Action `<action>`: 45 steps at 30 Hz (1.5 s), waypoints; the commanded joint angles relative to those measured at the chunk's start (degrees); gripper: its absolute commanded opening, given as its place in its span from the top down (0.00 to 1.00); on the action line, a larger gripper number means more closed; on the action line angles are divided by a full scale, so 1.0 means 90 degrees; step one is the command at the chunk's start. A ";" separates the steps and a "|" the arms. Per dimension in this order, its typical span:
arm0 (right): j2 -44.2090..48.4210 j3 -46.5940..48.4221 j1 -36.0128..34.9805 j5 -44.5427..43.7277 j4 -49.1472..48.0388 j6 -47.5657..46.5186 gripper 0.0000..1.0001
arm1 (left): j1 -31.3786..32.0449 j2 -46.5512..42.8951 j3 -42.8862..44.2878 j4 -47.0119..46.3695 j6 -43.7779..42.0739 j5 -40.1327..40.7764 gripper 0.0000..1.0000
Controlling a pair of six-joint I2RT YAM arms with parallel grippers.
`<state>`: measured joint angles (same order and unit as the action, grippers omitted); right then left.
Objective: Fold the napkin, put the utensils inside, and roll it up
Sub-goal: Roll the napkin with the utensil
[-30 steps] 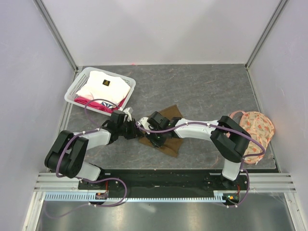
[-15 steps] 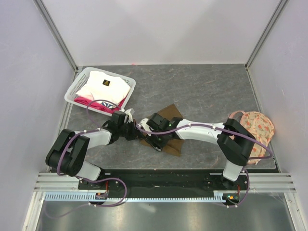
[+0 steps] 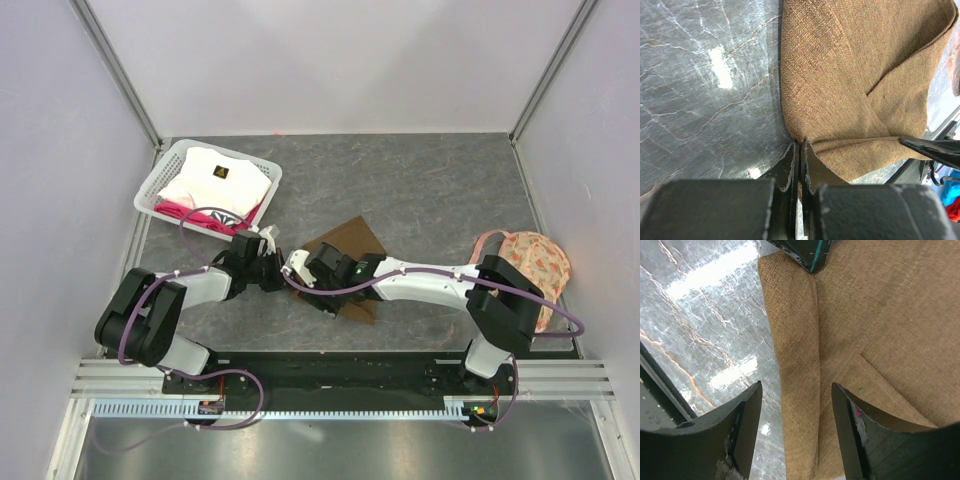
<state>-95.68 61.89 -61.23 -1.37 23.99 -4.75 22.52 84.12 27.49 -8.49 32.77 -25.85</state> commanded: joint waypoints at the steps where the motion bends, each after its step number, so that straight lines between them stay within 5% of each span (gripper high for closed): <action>1: -0.0267 0.0057 0.0007 0.0073 -0.0224 -0.0224 0.37 | -0.0003 0.0156 0.0003 0.0485 -0.0302 0.0128 0.98; 12: -0.0814 0.0126 0.0085 0.0132 -0.0214 -0.0273 0.42 | -0.0003 0.0185 0.0052 0.0446 -0.0438 -0.0028 0.98; 20: -0.1127 0.0145 0.0475 0.1342 0.0429 -0.0058 0.70 | -0.0003 0.0010 0.0061 0.0094 -0.0449 -0.0361 0.97; 25: -0.1176 0.0067 0.0573 0.2016 0.0782 0.0166 0.78 | -0.0003 -0.0527 0.0276 0.0445 -0.0302 0.0233 0.62; 30: -0.1156 -0.0148 0.0729 0.2739 0.0850 0.0372 0.81 | -0.0012 -0.1337 0.0257 0.1098 -0.0136 0.0869 0.41; 36: -0.1302 -0.0304 0.1080 0.3762 0.0665 0.0450 0.81 | -0.0012 -0.2157 -0.0348 0.1051 -0.0058 0.1085 0.40; 45: -0.1897 -0.0353 0.1647 0.5220 0.0304 0.0479 0.83 | -0.0003 -0.3184 -0.1480 -0.0080 0.0011 0.0187 0.34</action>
<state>-108.25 61.45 -47.59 41.47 25.69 0.34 22.48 58.17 16.51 -2.13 31.73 -20.27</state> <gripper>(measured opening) 0.188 0.642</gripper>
